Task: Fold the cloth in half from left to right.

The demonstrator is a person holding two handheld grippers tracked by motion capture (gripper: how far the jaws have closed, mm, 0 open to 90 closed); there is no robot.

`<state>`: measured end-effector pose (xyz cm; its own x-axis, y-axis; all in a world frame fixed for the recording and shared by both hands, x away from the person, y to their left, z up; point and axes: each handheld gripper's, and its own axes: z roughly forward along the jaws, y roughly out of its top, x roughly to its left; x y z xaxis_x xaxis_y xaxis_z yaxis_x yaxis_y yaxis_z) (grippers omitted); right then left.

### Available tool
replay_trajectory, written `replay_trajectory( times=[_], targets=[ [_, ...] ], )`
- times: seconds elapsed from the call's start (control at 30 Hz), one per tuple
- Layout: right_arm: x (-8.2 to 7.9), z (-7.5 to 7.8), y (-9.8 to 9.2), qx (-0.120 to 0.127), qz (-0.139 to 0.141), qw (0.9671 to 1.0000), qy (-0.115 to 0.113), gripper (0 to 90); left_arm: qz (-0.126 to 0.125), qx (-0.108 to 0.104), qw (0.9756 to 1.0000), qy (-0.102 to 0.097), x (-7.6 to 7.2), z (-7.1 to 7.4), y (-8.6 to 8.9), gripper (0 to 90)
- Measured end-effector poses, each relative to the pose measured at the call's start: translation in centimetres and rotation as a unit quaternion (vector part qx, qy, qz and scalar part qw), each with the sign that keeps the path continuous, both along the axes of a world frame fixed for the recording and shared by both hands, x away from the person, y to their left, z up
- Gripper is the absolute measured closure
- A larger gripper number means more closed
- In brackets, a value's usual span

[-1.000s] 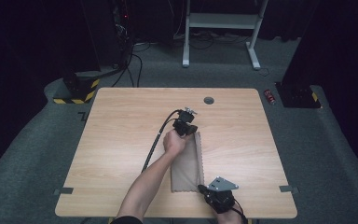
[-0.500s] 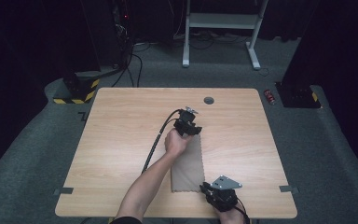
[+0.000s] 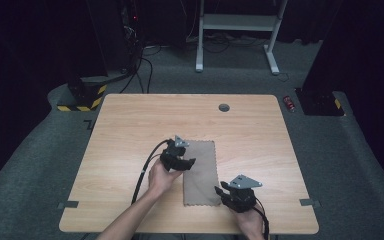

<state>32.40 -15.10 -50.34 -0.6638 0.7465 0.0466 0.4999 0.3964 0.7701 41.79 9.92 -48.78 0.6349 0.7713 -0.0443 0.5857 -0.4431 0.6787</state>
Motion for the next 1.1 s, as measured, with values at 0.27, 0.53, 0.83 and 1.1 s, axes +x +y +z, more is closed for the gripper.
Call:
replay_trajectory(
  times=[0.27, 0.53, 0.83, 1.1],
  targets=[
    [2.0, -1.1, 1.5, -0.035, 0.003, 0.9994, 0.006, 66.2, 0.01, 0.009, 0.9998, -0.015, -2.2, -1.7, 0.7, 46.2],
    [2.6, -1.6, 0.9, -0.053, 0.002, 0.9986, 0.009, 65.5, 0.031, 0.025, 0.9992, -0.007, -2.8, -2.4, 2.4, 47.5],
    [2.5, -1.4, 1.0, -0.055, 0.009, 0.9984, 0.004, 65.4, -0.003, -0.007, 0.9999, -0.008, -5.8, -1.4, 1.5, 43.3],
    [2.6, -1.5, 0.4, -0.057, -0.001, 0.9983, 0.006, 65.2, -0.009, 0.014, 0.9998, -0.013, -8.2, -2.7, 1.2, 42.9]
  ],
)
